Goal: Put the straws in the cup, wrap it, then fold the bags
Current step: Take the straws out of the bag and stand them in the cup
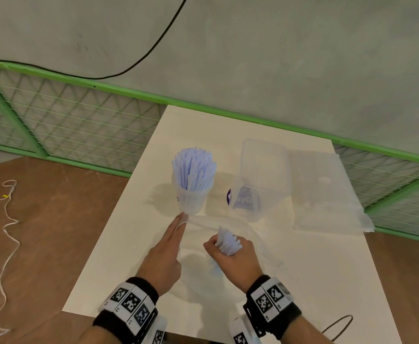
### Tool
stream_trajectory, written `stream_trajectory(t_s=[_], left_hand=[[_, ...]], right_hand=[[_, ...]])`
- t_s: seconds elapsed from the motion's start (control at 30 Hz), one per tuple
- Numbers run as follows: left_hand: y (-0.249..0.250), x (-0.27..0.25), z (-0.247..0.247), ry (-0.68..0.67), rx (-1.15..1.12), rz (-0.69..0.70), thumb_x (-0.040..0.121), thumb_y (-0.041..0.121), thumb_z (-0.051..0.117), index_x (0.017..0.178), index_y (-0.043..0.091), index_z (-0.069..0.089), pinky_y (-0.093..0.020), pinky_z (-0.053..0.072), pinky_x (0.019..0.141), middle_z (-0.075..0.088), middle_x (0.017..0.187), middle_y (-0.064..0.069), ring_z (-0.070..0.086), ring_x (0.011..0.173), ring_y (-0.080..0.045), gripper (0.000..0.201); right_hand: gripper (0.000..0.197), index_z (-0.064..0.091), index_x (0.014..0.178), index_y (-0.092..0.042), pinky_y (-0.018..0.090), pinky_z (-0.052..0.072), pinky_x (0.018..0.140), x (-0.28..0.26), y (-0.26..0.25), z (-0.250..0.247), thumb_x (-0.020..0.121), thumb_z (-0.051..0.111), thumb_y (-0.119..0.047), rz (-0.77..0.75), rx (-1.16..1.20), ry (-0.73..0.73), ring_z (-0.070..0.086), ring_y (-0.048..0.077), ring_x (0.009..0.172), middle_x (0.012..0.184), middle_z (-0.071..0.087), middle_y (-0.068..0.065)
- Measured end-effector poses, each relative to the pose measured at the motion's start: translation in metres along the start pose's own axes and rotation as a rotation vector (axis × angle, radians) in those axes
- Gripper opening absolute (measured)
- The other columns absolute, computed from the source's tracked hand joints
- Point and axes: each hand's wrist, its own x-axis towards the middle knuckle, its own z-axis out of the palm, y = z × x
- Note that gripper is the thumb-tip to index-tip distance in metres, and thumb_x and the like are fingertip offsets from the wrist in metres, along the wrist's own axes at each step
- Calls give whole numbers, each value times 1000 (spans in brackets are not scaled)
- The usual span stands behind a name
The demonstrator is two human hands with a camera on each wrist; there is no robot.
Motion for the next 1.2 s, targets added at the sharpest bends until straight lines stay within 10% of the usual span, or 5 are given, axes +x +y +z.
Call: stream_trajectory(t_s=[0.3, 0.77, 0.93, 1.03, 1.2], left_hand=[[-1, 1, 1, 0, 5, -15, 73, -15, 41, 152, 37, 10, -8, 36, 86, -5, 153, 34, 49, 123, -9, 99], [5, -3, -11, -113, 39, 173, 72, 20, 74, 122, 53, 33, -27, 55, 72, -21, 153, 24, 62, 89, -15, 73], [-10, -2, -15, -237, 160, 261, 63, 19, 84, 142, 56, -3, -2, 39, 81, -12, 152, 23, 40, 112, -4, 123], [-17, 5, -16, -143, 310, 318, 70, -2, 69, 147, 47, -15, -15, 46, 83, 20, 145, 15, 47, 112, -11, 124], [-33, 15, -11, 59, 633, 500, 52, -11, 72, 124, 27, 57, -27, 46, 44, 44, 91, 5, 48, 66, -17, 83]], right_hand=[[14, 77, 90, -30, 21, 54, 81, -6, 14, -5, 84, 70, -19, 78, 30, 12, 68, 3, 87, 95, 73, -20], [11, 77, 93, -23, 32, 55, 91, -5, 41, -11, 90, 69, -16, 51, 150, 78, 69, 5, 95, 97, 75, -9], [9, 77, 93, -22, 37, 55, 88, -3, 38, -13, 89, 70, -18, 22, 117, 47, 70, 7, 90, 93, 76, -6], [9, 77, 91, -20, 40, 56, 89, -7, 13, -20, 90, 69, -18, -52, 147, 0, 71, 13, 92, 94, 76, -3], [11, 71, 89, -3, 41, 56, 88, -10, -59, -63, 92, 62, -6, -334, 275, -10, 70, 28, 95, 93, 74, 11]])
